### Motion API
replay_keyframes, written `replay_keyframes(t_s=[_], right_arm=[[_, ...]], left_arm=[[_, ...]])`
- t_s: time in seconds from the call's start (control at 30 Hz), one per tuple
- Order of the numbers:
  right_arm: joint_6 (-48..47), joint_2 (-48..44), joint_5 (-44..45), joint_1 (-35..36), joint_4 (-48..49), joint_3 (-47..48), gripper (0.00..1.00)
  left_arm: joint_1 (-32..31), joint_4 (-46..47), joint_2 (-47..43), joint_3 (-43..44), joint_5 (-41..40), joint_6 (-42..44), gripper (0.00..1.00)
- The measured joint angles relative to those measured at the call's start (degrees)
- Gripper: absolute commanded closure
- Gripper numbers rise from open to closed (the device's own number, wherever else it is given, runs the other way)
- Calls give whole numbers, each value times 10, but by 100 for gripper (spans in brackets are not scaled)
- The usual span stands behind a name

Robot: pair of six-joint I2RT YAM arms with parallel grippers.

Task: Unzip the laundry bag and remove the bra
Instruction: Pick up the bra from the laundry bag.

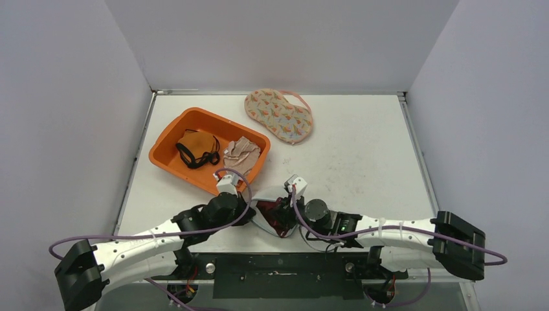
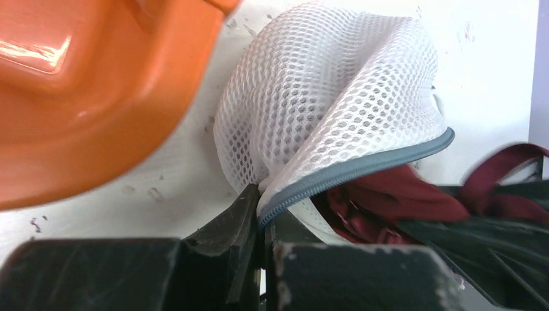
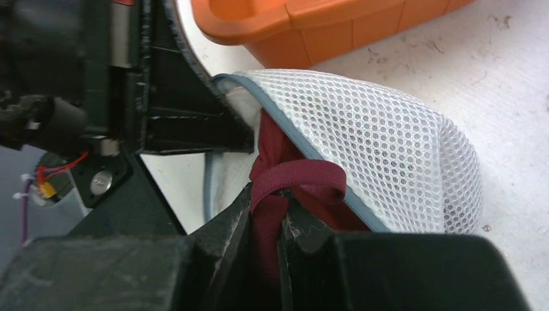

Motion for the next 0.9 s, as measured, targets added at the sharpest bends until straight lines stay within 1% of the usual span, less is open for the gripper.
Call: replay_keyframes(t_s=[0.13,0.23,0.37,0.6,0.77,0.9], right_arm=[[-5,-40,-66,-30,-11,-5,95],[-5,-65,-114,-52,-15,-12,95],[-2,-87,-156,-71,-17,-13,95],[3,-149,-183,-94,-39,-10,95],[3,-189,-192,-109,-69,19,95],[14,-209,-209,-124,-65,28,95]], left_arm=[[30,0,14,4,14,10,100],[37,0,29,13,22,16,100],[40,2,42,23,30,23,100],[40,11,70,32,48,25,100],[40,16,76,38,53,26,100],[40,16,81,50,53,27,100]])
